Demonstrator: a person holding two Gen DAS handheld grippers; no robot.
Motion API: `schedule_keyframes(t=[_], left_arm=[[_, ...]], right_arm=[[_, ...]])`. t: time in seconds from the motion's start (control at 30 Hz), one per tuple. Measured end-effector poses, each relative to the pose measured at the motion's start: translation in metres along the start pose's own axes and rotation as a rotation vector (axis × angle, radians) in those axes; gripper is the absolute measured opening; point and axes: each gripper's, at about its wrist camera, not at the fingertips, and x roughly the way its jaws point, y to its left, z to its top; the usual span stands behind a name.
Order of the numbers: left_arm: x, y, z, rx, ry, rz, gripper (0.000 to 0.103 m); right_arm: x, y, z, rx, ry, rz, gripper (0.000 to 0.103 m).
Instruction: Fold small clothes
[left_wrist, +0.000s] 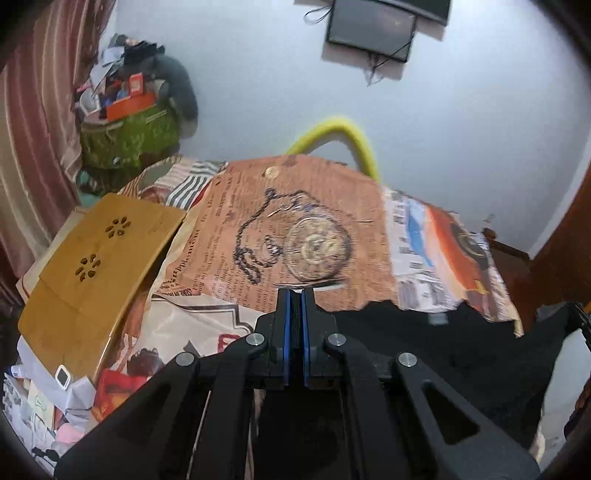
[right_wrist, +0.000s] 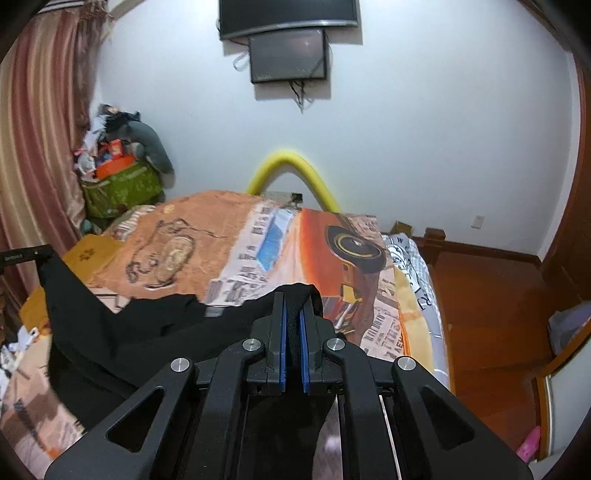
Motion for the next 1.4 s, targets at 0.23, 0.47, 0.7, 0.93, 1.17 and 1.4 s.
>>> schedule_keyframes(t=[0.23, 0.47, 0.7, 0.93, 1.17, 1.4], left_arm=[[0.092, 0.014, -0.001, -0.044, 0.13, 0.047, 0.004], [0.116, 0.018, -0.014, -0.027, 0.175, 0.082, 0.013], [0.063, 0.017, -0.037, 0.094, 0.153, 0.052, 0.047], [0.002, 0.024, -0.08, 0.135, 0.17, -0.018, 0.06], [-0.012, 0.036, -0.139, 0.13, 0.268, -0.037, 0.064], [-0.002, 0.044, -0.187, 0.068, 0.372, -0.097, 0.064]], right_arm=[[0.067, -0.026, -0.015, 0.076, 0.129, -0.046, 0.005], [0.08, -0.03, -0.028, 0.08, 0.186, -0.049, 0.015], [0.034, -0.028, -0.026, 0.066, 0.142, -0.017, 0.046], [-0.028, -0.008, -0.056, 0.02, 0.115, 0.012, 0.06], [-0.05, 0.011, -0.104, -0.001, 0.172, 0.032, 0.06], [-0.046, 0.009, -0.142, 0.065, 0.215, 0.043, 0.07]])
